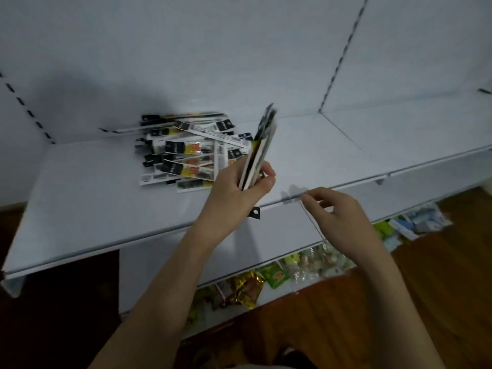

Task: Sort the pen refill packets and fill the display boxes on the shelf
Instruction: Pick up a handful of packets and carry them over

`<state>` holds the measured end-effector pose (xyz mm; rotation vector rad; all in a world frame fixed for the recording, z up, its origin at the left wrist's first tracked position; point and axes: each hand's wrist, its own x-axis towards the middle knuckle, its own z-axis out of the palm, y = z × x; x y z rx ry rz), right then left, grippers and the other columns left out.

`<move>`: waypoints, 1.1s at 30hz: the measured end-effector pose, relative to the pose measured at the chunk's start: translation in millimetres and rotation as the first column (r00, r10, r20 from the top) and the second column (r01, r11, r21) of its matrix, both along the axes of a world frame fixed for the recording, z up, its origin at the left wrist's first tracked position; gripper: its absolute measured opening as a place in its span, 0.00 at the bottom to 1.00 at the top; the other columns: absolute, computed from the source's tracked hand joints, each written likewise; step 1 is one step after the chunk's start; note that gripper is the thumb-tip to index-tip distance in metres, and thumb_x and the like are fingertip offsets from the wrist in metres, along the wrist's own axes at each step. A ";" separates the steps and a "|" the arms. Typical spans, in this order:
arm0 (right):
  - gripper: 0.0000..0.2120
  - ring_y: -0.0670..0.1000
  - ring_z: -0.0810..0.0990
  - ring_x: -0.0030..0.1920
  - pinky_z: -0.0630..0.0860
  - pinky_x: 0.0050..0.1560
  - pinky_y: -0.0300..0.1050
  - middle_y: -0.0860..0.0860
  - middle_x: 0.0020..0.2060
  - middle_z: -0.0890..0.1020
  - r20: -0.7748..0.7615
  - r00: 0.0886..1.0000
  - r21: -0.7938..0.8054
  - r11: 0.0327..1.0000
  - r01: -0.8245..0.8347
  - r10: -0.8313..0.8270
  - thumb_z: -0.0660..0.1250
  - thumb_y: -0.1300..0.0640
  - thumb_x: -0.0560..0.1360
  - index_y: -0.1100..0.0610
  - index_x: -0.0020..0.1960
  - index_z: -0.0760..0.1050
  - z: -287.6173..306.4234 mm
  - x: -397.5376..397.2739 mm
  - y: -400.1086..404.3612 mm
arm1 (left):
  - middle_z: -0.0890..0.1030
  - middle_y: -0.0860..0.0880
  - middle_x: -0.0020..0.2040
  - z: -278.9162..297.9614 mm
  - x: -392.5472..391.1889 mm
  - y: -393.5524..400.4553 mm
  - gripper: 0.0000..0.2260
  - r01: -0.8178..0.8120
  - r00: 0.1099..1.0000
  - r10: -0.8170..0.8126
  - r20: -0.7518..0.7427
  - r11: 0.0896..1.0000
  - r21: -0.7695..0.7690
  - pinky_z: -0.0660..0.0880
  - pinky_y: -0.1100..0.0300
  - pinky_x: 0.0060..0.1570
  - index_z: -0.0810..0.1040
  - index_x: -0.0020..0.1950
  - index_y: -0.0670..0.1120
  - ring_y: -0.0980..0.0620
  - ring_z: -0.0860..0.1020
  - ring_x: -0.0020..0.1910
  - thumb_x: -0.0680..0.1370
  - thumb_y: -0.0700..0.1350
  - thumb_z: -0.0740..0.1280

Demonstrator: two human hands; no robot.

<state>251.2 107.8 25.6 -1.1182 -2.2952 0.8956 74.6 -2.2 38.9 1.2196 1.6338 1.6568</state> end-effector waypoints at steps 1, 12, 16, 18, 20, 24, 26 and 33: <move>0.10 0.40 0.78 0.48 0.75 0.46 0.44 0.38 0.47 0.82 0.028 0.999 -0.017 0.999 0.030 -0.029 0.62 0.45 0.80 0.47 0.52 0.81 -4.5 17.5 0.2 | 0.68 0.51 0.29 -0.9 12.0 7.4 0.08 0.027 0.999 -0.028 0.017 1.000 0.012 0.66 0.60 0.29 0.78 0.42 0.53 0.55 0.67 0.26 0.78 0.40 0.68; 0.15 0.48 0.80 0.51 0.78 0.52 0.54 0.44 0.49 0.82 0.268 0.908 -0.150 0.917 0.370 -0.323 0.61 0.40 0.78 0.47 0.56 0.79 -69.4 242.0 19.0 | 0.72 0.45 0.30 -59.9 193.3 112.0 0.05 0.336 0.941 -0.323 0.101 0.925 -0.175 0.75 0.62 0.37 0.79 0.47 0.47 0.49 0.73 0.31 0.82 0.43 0.64; 0.14 0.48 0.78 0.52 0.79 0.52 0.52 0.46 0.53 0.81 0.338 0.864 -0.206 0.866 0.455 -0.373 0.62 0.43 0.80 0.49 0.59 0.77 -84.0 329.4 21.0 | 0.69 0.50 0.28 -77.1 269.7 146.1 0.04 0.425 0.905 -0.416 0.092 0.865 -0.268 0.72 0.57 0.34 0.80 0.45 0.48 0.54 0.69 0.27 0.79 0.42 0.68; 0.14 0.47 0.78 0.53 0.79 0.53 0.51 0.46 0.54 0.80 0.363 0.835 -0.228 0.829 0.510 -0.414 0.61 0.42 0.80 0.48 0.60 0.77 -90.1 365.1 27.0 | 0.71 0.55 0.27 -81.2 303.3 163.6 0.03 0.474 0.877 -0.472 0.086 0.827 -0.301 0.71 0.58 0.34 0.80 0.46 0.46 0.56 0.70 0.27 0.79 0.41 0.68; 0.15 0.48 0.78 0.54 0.79 0.54 0.51 0.45 0.55 0.80 0.385 0.813 -0.264 0.792 0.550 -0.437 0.62 0.42 0.80 0.48 0.61 0.76 -92.7 391.1 34.8 | 0.71 0.53 0.28 -85.3 330.8 177.3 0.04 0.514 0.850 -0.520 0.078 0.790 -0.334 0.72 0.59 0.34 0.80 0.47 0.45 0.54 0.70 0.28 0.80 0.44 0.68; 0.17 0.49 0.77 0.57 0.78 0.57 0.53 0.47 0.56 0.80 0.350 0.808 -0.297 0.762 0.575 -0.473 0.62 0.42 0.80 0.49 0.63 0.76 -98.9 420.1 63.4 | 0.74 0.49 0.30 -94.2 370.3 212.6 0.11 0.545 0.819 -0.572 0.050 0.747 -0.382 0.75 0.62 0.40 0.79 0.44 0.45 0.50 0.74 0.31 0.81 0.50 0.65; 0.17 0.50 0.77 0.58 0.77 0.58 0.54 0.47 0.57 0.80 0.345 0.812 -0.314 0.757 0.573 -0.472 0.62 0.43 0.80 0.50 0.63 0.76 -100.7 428.0 85.0 | 0.75 0.50 0.29 -100.7 383.7 237.3 0.11 0.545 0.815 -0.578 0.042 0.739 -0.396 0.75 0.65 0.41 0.79 0.42 0.46 0.50 0.75 0.33 0.81 0.50 0.65; 0.15 0.49 0.77 0.56 0.77 0.56 0.54 0.45 0.56 0.80 0.415 0.751 -0.278 0.715 0.642 -0.513 0.61 0.42 0.80 0.47 0.62 0.76 -105.6 479.2 190.5 | 0.73 0.48 0.31 -127.1 438.5 370.9 0.08 0.617 0.765 -0.634 0.112 0.673 -0.408 0.77 0.58 0.43 0.79 0.44 0.50 0.51 0.74 0.32 0.81 0.51 0.66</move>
